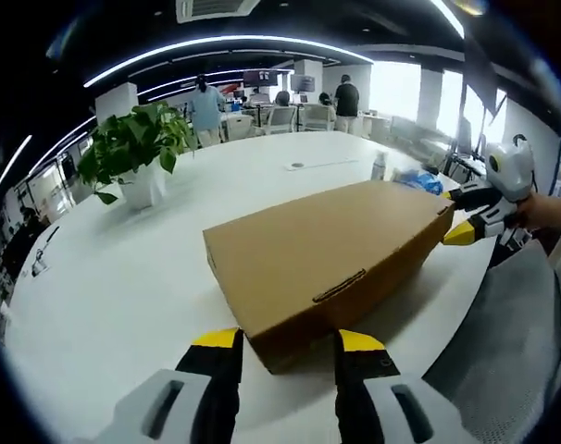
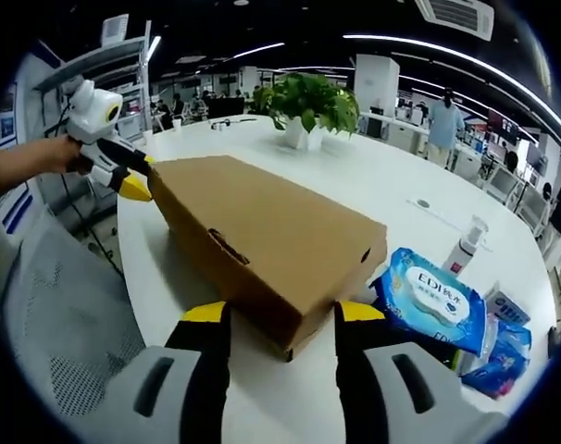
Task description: Operate the shoe box by opening the lid, removing the specified soft item, and placing it in the target area until the item is outside and the box remains undamaged.
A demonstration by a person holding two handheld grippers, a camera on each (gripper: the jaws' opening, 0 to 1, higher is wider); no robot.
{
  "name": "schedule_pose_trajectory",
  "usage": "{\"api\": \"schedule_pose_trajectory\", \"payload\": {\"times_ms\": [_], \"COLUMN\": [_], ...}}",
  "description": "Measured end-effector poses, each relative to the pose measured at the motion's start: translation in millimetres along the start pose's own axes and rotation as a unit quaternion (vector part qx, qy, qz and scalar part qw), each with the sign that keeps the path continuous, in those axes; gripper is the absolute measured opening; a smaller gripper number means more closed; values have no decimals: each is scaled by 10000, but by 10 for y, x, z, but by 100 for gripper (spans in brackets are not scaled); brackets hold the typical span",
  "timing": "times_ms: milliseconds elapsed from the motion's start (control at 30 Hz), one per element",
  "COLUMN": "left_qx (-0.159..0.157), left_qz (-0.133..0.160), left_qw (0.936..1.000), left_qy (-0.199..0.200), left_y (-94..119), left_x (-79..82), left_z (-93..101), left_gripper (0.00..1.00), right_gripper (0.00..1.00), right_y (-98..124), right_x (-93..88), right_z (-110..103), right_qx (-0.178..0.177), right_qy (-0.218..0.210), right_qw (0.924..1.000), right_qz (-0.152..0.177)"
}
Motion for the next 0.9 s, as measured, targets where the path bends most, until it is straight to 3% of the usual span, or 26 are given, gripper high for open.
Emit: {"api": "schedule_pose_trajectory", "payload": {"times_ms": [900], "left_qx": [25], "left_qz": [-103], "left_qw": [9996], "left_qy": [247], "left_y": [-166], "left_x": [-152], "left_z": [11], "left_gripper": [40], "right_gripper": [42], "right_y": [-137], "right_x": [-151], "right_z": [-26], "right_qx": [-28], "right_qy": [-113], "right_qw": [9998], "right_qz": [-157]}}
Point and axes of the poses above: the point that each gripper's makers call its tool centre point, and the gripper's own axes: y roughly backward along the fingers, z roughly to its right, x roughly out of its top, the point moved 8 cm from there along y, roughly backward along the fingers, and after that the axes turned 3 degrees about y, right-handed, at the moved point
